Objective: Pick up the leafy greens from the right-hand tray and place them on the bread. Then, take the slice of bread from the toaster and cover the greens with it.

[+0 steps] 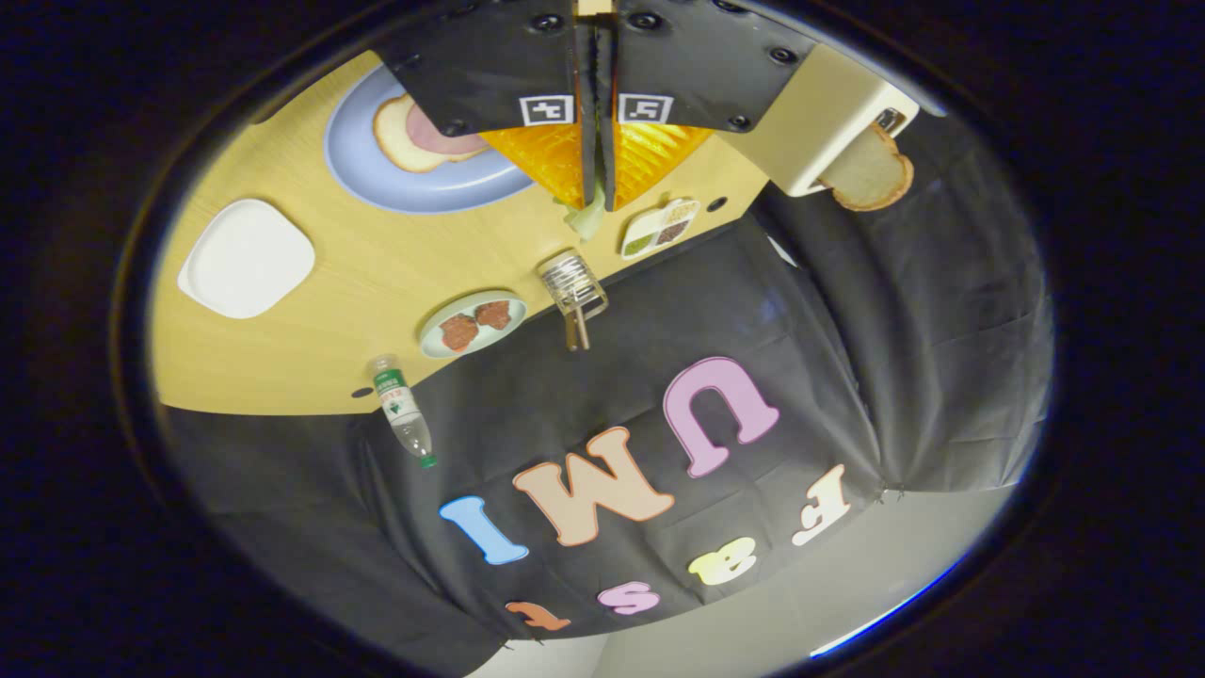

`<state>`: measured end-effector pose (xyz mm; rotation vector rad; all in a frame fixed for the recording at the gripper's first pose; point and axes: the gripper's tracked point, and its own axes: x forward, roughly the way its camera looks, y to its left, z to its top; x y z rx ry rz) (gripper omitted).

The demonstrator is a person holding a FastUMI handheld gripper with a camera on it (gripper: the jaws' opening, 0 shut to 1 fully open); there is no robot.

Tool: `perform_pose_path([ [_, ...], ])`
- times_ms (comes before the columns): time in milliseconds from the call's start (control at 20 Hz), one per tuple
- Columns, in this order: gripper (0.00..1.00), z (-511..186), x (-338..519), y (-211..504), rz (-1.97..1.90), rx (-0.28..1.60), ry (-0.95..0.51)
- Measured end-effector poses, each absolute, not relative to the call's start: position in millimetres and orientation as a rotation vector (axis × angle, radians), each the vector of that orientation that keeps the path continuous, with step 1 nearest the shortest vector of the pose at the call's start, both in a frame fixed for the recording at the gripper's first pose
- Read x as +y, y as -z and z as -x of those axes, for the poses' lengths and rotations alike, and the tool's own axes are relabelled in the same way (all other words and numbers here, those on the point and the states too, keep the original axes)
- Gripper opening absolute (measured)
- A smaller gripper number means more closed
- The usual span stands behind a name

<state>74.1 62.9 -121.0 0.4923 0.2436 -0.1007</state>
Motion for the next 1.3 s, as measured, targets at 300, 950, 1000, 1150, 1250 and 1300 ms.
perform_pose_path([
  [300, 0.04, -62.8, 27.9, 151.7, -0.469, 0.307, 0.219],
  [950, 0.46, -23.2, -10.0, 137.0, -0.391, 0.339, 0.341],
  [1000, 0.52, -23.0, -13.2, 130.3, -0.392, 0.321, 0.341],
  [1150, 0.71, -10.3, -15.4, 94.7, -0.371, 0.269, 0.312],
  [1250, 0.84, -4.4, -8.5, 63.4, -0.345, 0.214, 0.264],
  [1300, 0.91, -0.9, -4.7, 47.6, -0.324, 0.186, 0.243],
])
